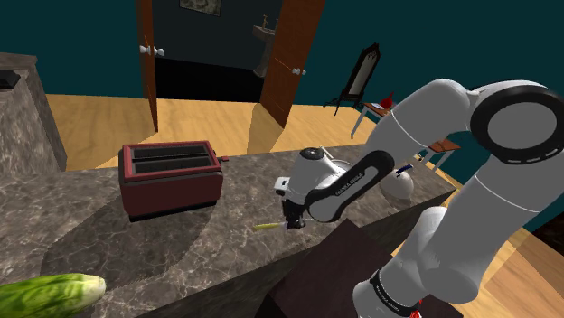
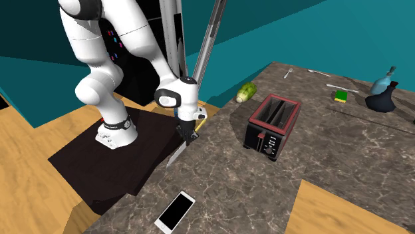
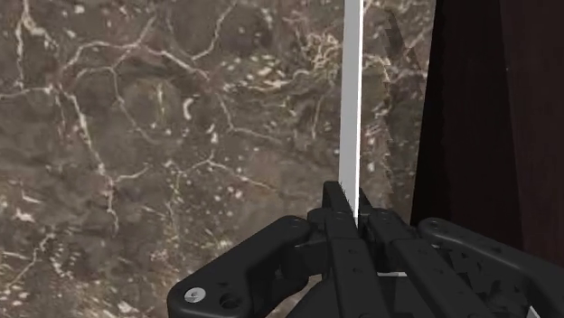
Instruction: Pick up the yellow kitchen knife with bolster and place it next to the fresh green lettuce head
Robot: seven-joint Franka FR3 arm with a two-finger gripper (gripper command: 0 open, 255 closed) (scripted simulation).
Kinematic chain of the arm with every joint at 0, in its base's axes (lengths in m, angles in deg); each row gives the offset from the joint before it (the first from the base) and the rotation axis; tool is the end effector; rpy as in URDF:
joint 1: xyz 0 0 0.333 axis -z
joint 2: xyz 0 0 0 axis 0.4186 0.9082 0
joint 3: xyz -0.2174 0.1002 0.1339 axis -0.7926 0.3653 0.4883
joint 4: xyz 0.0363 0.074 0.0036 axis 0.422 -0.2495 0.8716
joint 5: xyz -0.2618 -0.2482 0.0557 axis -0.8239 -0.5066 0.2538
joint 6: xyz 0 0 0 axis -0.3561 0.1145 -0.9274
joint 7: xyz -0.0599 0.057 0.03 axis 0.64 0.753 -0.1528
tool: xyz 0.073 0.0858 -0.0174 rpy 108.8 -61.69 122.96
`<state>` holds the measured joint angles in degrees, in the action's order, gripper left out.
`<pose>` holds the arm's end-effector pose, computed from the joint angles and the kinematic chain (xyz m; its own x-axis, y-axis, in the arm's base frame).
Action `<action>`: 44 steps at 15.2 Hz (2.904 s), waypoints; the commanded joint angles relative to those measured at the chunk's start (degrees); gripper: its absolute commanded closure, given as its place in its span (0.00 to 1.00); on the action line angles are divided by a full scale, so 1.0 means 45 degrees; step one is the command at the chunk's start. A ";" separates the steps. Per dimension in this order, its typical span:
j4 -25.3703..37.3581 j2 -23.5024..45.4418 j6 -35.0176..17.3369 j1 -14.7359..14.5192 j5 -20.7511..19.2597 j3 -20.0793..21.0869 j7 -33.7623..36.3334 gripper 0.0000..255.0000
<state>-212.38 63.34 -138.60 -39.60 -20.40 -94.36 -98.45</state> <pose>0.3622 0.0550 0.1731 0.2764 0.9559 -0.0991 0.9597 -0.2801 -0.0248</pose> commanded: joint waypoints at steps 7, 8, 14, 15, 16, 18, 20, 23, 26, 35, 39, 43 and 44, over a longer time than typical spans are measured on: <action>-0.0041 -0.1859 0.1825 -0.0029 0.0178 0.0029 -0.0232 1.00; -0.0028 -0.2075 0.2053 -0.0034 0.0197 0.0033 -0.0256 1.00; 0.0129 -0.3294 0.3427 -0.0064 0.0305 0.0063 -0.0389 1.00; 0.0168 -0.3483 0.3655 -0.0070 0.0322 0.0069 -0.0409 1.00; 0.0211 -0.3668 0.3882 -0.0074 0.0339 0.0076 -0.0429 1.00; 0.0306 -0.4026 0.4335 -0.0084 0.0372 0.0089 -0.0467 1.00; 0.0416 -0.4367 0.4784 -0.0094 0.0404 0.0104 -0.0504 1.00; 0.0605 -0.4844 0.5450 -0.0108 0.0451 0.0128 -0.0557 1.00; 0.1173 -0.4422 0.5643 -0.0497 0.0774 0.0535 -0.0044 1.00; 0.4131 -0.1657 0.5991 -0.1808 0.1568 0.2063 0.2165 1.00; 0.5768 -0.0321 0.6345 -0.2273 0.1623 0.2568 0.3084 1.00; 0.7606 0.1080 0.6835 -0.2730 0.1550 0.2960 0.3952 1.00; 0.8099 0.1441 0.6980 -0.2850 0.1518 0.3038 0.4158 1.00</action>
<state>-178.33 68.48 -108.31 -51.69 -13.54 -81.27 -81.03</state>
